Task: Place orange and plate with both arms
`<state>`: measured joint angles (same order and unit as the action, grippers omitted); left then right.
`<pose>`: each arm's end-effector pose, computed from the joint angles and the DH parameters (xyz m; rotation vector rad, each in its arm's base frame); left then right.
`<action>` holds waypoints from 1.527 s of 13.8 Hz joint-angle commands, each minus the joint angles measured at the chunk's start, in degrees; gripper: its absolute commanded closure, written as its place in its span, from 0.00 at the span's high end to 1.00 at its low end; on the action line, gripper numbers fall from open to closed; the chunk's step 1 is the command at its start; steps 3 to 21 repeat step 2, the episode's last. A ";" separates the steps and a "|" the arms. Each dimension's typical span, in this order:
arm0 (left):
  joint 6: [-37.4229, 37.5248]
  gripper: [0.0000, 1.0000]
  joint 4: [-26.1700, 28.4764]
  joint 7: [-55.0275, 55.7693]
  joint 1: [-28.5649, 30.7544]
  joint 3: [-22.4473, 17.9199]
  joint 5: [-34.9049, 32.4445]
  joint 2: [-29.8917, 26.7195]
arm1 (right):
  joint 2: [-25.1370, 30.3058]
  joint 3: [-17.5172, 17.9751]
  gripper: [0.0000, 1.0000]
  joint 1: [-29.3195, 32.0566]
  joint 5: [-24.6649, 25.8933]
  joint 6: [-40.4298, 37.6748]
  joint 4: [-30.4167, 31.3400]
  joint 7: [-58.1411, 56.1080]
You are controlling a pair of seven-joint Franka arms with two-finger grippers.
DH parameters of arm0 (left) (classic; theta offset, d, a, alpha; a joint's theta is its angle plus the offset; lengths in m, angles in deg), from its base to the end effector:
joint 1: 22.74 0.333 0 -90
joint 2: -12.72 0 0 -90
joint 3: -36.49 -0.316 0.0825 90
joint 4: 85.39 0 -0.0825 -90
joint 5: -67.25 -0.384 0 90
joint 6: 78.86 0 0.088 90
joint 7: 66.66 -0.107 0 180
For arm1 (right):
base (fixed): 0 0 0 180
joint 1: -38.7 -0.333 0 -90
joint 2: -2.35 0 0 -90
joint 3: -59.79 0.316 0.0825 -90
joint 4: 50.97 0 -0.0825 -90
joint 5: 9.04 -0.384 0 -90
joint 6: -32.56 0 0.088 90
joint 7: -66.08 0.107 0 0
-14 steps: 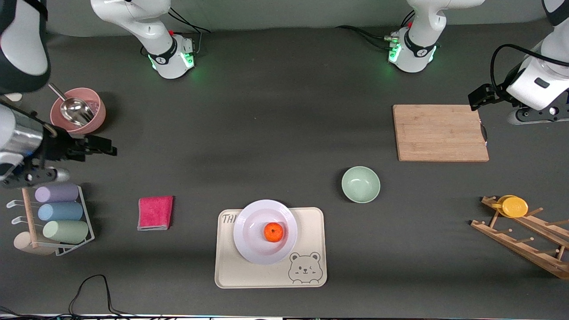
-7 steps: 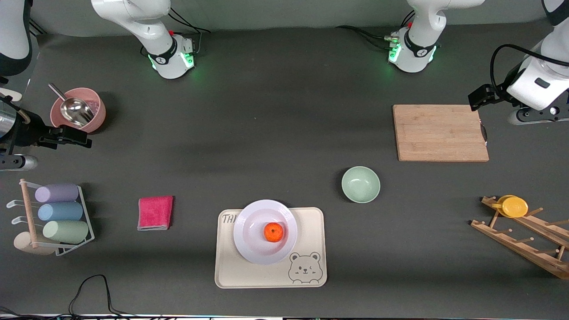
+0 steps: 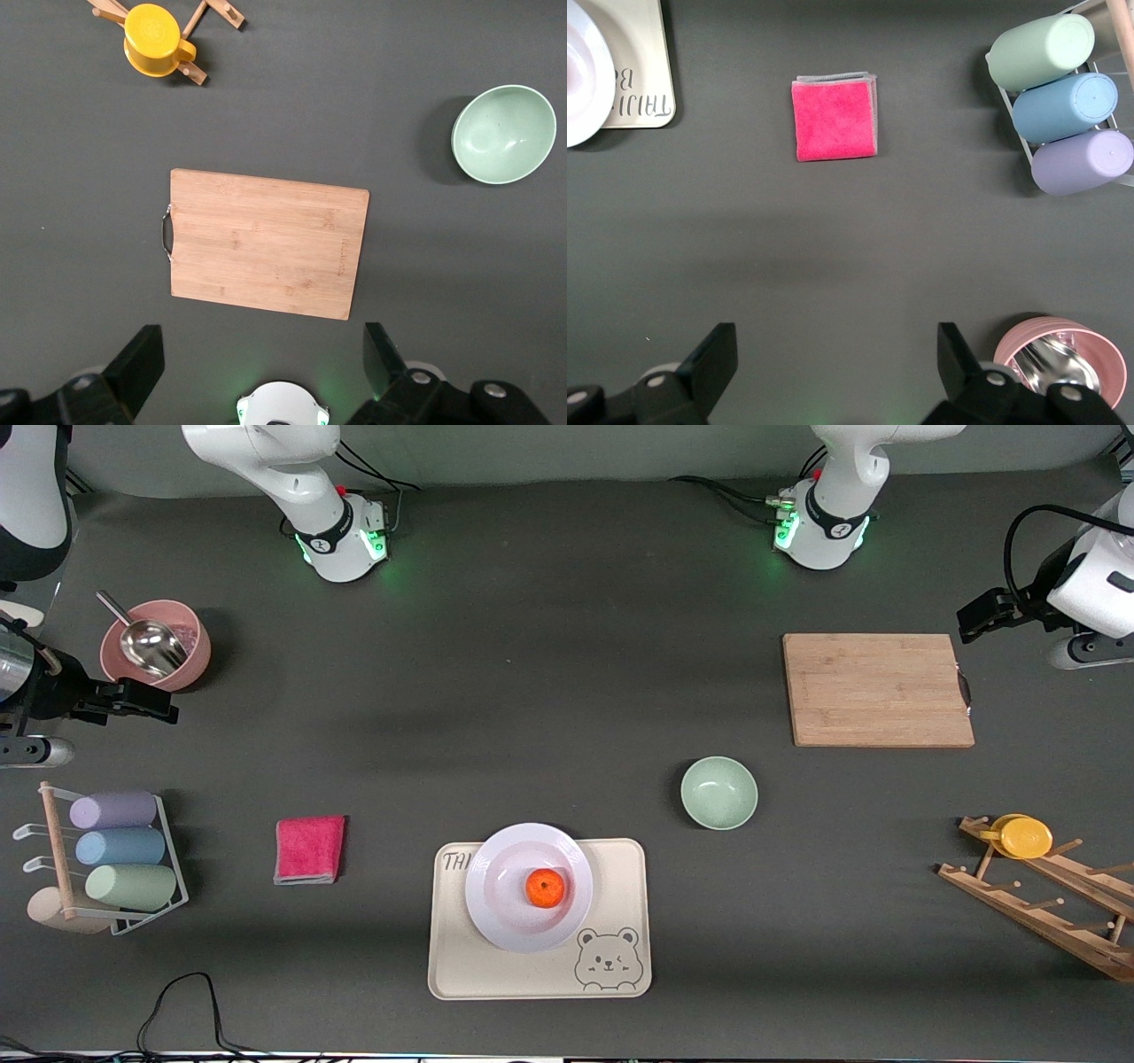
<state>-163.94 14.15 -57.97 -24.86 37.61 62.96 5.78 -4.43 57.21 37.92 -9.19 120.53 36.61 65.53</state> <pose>0.5040 -0.0205 0.6044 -3.0419 -0.1476 0.1869 0.5837 -0.0166 0.5741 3.1361 -0.0343 -0.1749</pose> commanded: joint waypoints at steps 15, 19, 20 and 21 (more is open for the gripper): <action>1.67 1.00 -1.37 0.72 -0.07 0.28 -0.10 0.17 | 1.33 0.56 1.00 0.16 1.46 0.18 1.01 1.69; 1.67 1.00 -1.37 0.72 -0.07 0.28 -0.10 0.17 | 1.33 0.56 1.00 0.16 1.46 0.18 1.01 1.69; 1.67 1.00 -1.37 0.72 -0.07 0.28 -0.10 0.17 | 1.33 0.56 1.00 0.16 1.46 0.18 1.01 1.69; 1.67 1.00 -1.37 0.72 -0.07 0.28 -0.10 0.17 | 1.33 0.56 1.00 0.16 1.46 0.18 1.01 1.69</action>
